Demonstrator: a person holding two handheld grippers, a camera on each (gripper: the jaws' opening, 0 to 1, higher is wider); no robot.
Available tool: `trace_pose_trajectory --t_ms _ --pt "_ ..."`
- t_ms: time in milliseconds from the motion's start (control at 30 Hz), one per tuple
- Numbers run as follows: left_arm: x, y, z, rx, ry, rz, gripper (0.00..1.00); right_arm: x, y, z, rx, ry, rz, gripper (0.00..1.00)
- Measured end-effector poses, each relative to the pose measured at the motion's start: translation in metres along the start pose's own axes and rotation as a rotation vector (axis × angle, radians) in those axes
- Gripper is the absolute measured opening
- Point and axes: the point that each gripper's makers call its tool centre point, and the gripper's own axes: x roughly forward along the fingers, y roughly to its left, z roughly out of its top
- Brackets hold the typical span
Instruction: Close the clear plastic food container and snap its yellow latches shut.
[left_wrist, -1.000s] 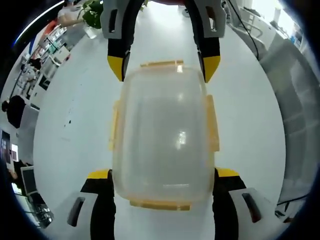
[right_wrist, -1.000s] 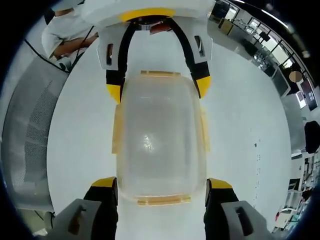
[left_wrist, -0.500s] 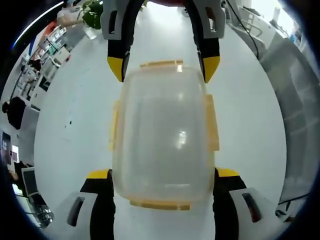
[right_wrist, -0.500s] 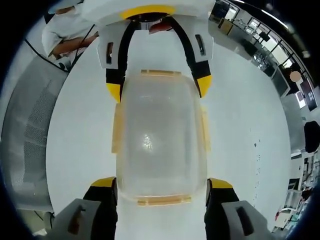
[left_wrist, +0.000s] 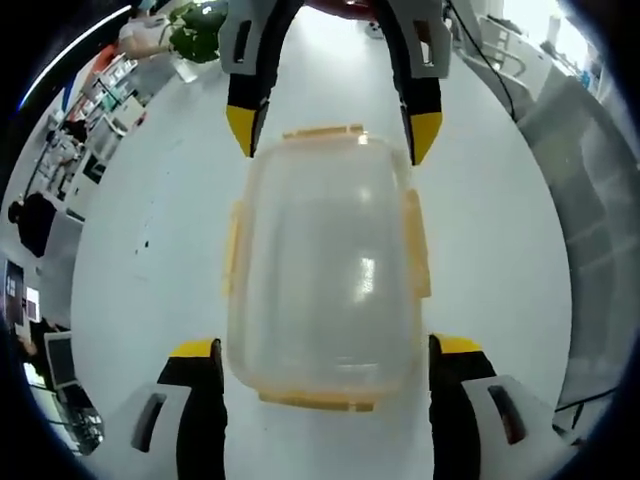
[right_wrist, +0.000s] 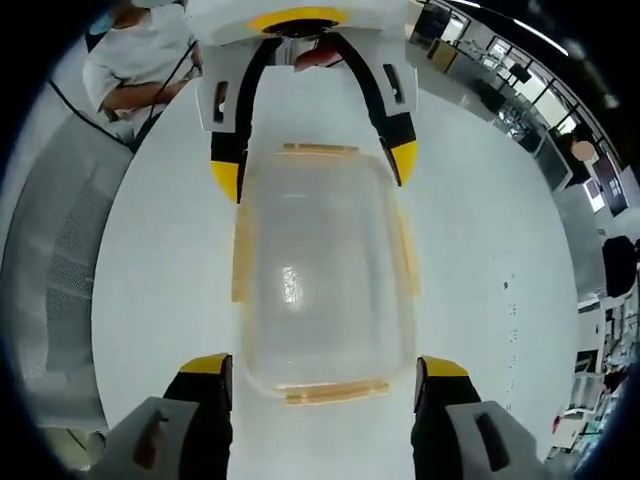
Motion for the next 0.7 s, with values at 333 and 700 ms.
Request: trace_pose_trajectory --t_ms 333,700 --pt "-0.004 -0.003 -0.005 -0.048 -0.014 0.024 0.85 -0.008 0.002 0.003 0.078 -0.051 -0.077 0.72" --pt "-0.01 -0.01 -0.004 -0.091 -0.033 0.04 0.86 -0.019 0.003 0.003 0.124 -0.071 -0.135 0.71"
